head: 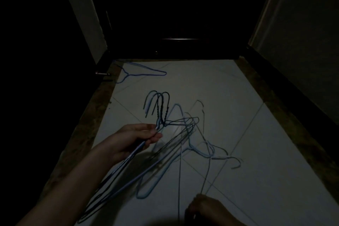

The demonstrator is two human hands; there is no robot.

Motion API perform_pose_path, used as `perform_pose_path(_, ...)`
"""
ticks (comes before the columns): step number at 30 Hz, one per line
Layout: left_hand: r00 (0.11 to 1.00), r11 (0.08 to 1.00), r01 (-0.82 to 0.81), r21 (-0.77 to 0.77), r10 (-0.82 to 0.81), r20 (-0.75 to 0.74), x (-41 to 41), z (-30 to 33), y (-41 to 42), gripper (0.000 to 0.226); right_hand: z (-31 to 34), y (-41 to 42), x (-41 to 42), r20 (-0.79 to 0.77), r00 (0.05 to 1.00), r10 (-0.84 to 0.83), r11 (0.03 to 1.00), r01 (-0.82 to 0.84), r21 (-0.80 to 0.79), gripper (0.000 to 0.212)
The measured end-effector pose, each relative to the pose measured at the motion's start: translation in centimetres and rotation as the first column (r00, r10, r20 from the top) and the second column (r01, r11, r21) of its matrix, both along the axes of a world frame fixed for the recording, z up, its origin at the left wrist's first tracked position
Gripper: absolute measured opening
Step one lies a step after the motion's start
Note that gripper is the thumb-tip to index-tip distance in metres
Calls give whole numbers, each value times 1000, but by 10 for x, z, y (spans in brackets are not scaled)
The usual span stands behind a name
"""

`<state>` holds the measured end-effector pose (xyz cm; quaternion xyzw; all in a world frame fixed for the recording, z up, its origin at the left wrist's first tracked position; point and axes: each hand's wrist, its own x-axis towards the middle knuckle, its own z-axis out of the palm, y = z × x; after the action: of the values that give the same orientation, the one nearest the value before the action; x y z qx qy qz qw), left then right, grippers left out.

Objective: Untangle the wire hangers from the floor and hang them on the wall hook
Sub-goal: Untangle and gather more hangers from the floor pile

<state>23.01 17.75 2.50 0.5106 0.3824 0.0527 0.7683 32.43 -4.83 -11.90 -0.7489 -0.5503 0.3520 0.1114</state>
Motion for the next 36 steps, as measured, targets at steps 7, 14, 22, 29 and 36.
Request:
perform_pose_path(7,997,997,74,15,-74,-26,1,4,-13,12,7,-17,-14,-27,999,-29,992,32,119,21)
perform_pose_path(14,995,994,92,53,-89,-54,1,1,-12,16,-12,-24,68,111,875,-472,873,445,201,25)
perform_pose_path(22,993,995,74,65,-68,-92,2,-5,-11,13,-23,-20,106,195,775,-602,793,551,259,40)
perform_pose_path(29,994,997,66,50,-61,-90,4,-8,-11,12,-24,-15,112,477,683,-554,826,524,210,27)
perform_pose_path(36,995,997,62,41,-58,-87,5,-12,-11,13,-31,-15,108,367,763,-532,847,488,212,17)
